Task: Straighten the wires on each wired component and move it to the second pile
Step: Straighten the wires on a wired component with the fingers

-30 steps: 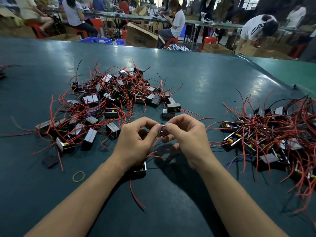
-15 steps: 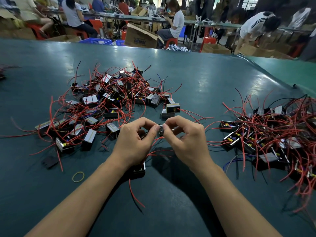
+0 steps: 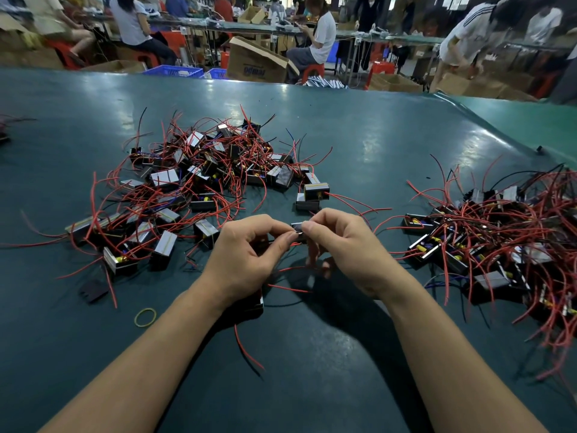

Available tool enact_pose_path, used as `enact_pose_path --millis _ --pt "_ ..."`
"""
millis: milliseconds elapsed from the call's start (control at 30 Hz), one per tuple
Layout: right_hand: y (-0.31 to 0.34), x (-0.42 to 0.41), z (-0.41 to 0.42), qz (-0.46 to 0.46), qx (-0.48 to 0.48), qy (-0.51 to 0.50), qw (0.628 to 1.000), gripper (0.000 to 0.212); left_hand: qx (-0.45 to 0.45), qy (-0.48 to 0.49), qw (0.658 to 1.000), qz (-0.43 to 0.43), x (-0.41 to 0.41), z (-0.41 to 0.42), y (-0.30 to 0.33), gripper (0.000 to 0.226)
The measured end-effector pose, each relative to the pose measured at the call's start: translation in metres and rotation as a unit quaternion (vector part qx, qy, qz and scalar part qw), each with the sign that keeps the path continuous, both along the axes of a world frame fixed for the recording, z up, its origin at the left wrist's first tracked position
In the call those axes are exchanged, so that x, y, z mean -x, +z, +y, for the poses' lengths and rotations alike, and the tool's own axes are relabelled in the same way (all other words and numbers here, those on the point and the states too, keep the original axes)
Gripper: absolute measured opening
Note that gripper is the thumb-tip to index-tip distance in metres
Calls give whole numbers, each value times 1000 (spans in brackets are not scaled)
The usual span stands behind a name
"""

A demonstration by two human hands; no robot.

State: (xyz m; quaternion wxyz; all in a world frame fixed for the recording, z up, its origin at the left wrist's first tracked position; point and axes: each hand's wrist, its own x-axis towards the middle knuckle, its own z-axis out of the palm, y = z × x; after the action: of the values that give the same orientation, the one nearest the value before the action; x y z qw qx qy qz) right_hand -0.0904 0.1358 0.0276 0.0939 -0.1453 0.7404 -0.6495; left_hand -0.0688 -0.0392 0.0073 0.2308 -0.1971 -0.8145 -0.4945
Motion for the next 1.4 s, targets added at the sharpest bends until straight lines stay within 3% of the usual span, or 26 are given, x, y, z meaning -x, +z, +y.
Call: enact_pose_path --millis 133,233,333,433,533,600,767,900,1033,1167,1300,1400 --pt "-2 0 -3 -21 4 -1 1000 28 0 -12 1000 -9 0 0 1 12" --pt "-8 2 -12 66 -47 -96 992 31 -2 -6 1000 -21 -1 2 1 6" --pt "-14 -2 -19 217 -157 -182 946 29 22 5 1000 -7 -3 3 2 5" --pt "-14 -5 -18 344 -224 -204 889 27 52 10 999 14 -4 2 3 6" --pt "-10 -1 -13 415 -269 -172 852 27 60 11 998 -3 -4 0 2 5" --pt "-9 1 -10 426 -277 -142 849 26 44 14 999 -26 -3 0 1 4" --pt "-2 4 9 333 -150 -71 928 9 -31 32 996 -73 0 -2 -1 5" --pt "-2 7 14 377 -200 -44 903 30 -32 22 996 -76 -1 -2 0 7" --pt "-3 6 9 421 -217 -37 880 12 -34 3 996 -82 -3 -1 1 7" --pt "1 4 10 393 -210 -5 895 13 -35 -9 996 -85 -3 -2 2 8" --pt "1 -3 2 273 -220 -19 936 25 -8 -9 998 -57 -4 -2 2 7" --pt "3 -8 -11 -6 -83 -73 994 36 24 3 1000 -9 -4 -2 2 6"
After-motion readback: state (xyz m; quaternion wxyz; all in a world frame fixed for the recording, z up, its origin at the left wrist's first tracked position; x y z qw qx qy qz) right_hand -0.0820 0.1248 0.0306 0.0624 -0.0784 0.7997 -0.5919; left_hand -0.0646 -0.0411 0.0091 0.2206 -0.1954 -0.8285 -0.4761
